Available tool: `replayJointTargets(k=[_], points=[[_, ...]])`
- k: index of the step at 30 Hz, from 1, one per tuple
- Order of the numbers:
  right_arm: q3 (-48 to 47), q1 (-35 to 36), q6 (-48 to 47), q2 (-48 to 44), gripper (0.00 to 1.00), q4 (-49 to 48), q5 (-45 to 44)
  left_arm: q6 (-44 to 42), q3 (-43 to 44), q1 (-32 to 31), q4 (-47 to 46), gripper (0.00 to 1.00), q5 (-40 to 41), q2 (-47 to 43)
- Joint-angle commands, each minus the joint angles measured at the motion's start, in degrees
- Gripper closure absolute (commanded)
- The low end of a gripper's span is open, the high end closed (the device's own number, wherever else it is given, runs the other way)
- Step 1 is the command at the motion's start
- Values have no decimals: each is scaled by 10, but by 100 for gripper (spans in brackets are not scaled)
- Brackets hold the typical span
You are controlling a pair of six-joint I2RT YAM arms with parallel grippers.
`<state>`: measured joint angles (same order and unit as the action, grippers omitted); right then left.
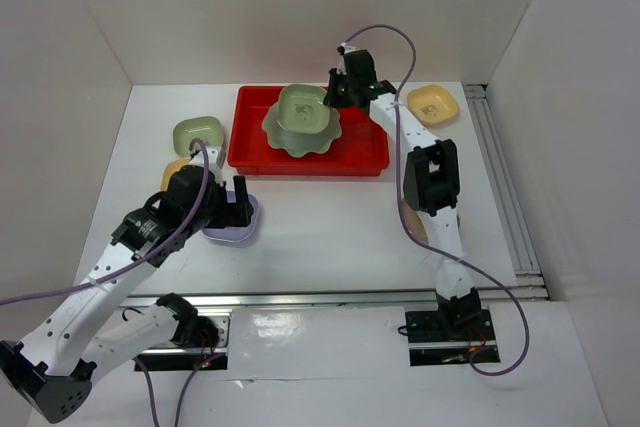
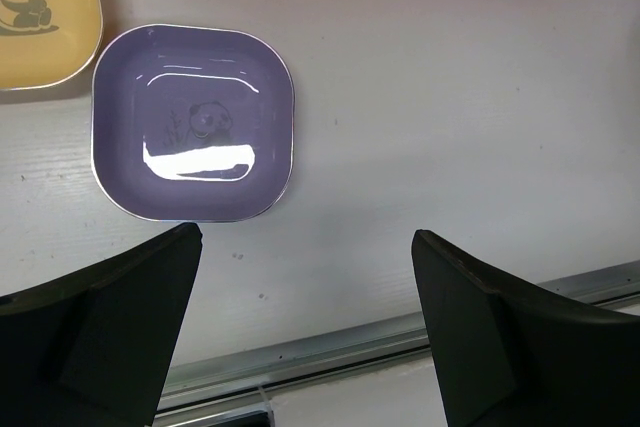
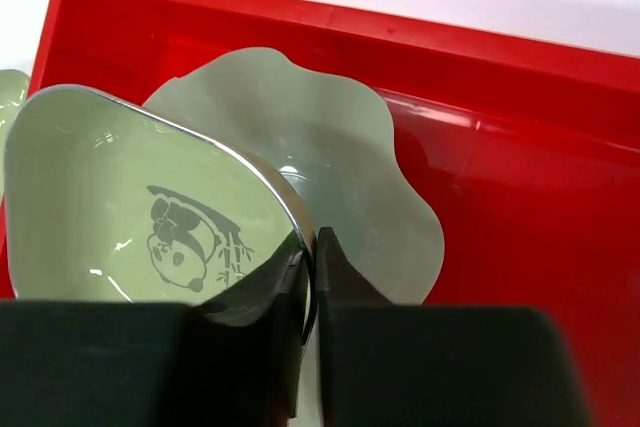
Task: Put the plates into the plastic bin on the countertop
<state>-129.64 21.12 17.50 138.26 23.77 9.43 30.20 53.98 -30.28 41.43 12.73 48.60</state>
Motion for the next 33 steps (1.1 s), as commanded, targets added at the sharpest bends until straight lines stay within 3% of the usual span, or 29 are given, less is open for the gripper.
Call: replayJointTargets(k=[1, 2, 4, 8, 12, 13, 15, 18, 22, 23, 26, 30, 33], points=[[8, 10, -13, -23, 83, -17, -8, 0, -3, 3, -25, 0, -2, -2], [8, 16, -13, -23, 77, -17, -16, 0, -3, 3, -25, 0, -2, -2], [8, 16, -13, -23, 54, -22, -16, 0, -3, 3, -25, 0, -2, 4], [-4, 23, -13, -28, 26, -22, -23, 0, -3, 3, -25, 0, -2, 4], [4, 23, -13, -75, 20, -21, -23, -5, -3, 3, -25, 0, -7, 9], [21, 28, -13, -95, 10, -29, -23, -5, -3, 3, -25, 0, -14, 14], [51, 28, -13, -162, 2, -37, -52, -10, -3, 3, -31, 0, -24, 39], [94, 33, -19, -251, 0, -8, -93, -22, -3, 3, -36, 0, -53, 80], [251, 45, -24, -398, 0, -47, -113, -27, 21, 8, -31, 0, -41, 157], [334, 51, -24, -429, 0, -65, -113, -27, 21, 8, -31, 0, -41, 182], [458, 57, -24, -540, 0, -123, -81, -22, 36, 22, -31, 0, -48, 231], [538, 68, -19, -648, 0, -154, -62, -22, 62, 43, -22, 2, -48, 328], [558, 80, -19, -676, 0, -159, -62, -22, 76, 52, -28, 2, -48, 366]])
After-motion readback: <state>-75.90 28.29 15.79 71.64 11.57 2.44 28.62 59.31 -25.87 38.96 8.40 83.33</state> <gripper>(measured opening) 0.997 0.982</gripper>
